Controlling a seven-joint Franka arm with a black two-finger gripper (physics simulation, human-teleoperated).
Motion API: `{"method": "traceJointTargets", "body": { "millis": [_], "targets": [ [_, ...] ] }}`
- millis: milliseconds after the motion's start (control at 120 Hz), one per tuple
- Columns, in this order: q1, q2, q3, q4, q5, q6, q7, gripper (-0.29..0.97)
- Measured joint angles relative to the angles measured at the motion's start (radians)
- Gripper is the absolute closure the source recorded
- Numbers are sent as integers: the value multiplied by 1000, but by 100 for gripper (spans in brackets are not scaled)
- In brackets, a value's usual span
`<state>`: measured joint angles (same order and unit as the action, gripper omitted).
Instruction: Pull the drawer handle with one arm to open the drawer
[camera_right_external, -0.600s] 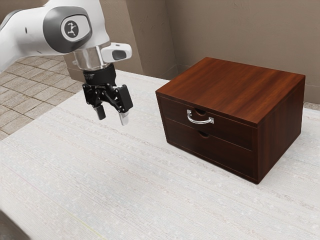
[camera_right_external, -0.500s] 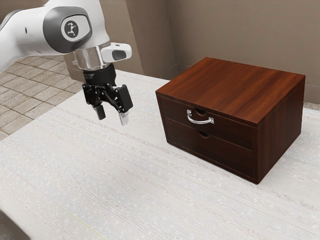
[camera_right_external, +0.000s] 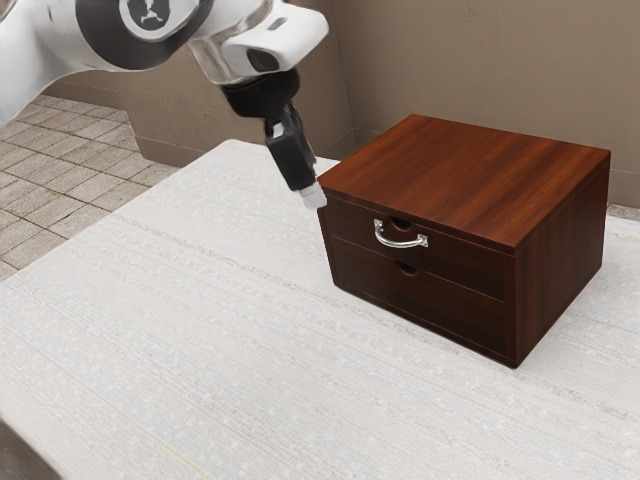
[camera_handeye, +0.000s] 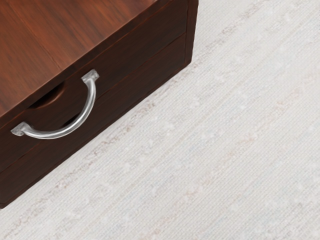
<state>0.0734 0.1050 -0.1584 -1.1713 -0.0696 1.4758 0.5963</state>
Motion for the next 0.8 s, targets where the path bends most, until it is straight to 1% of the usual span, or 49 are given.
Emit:
{"method": "traceJointTargets", "body": {
  "millis": [67,200,375,658,800],
  "targets": [
    [5,34,-13,-5,4,41,100,0],
    [31,55,-17,-14,29,93,260,0],
    [44,85,-2,-48,43,132,433,0],
    [46,116,9,-86,58,190,631,0],
    [47,161,8,-88,62,228,701,0]
  ]
}}
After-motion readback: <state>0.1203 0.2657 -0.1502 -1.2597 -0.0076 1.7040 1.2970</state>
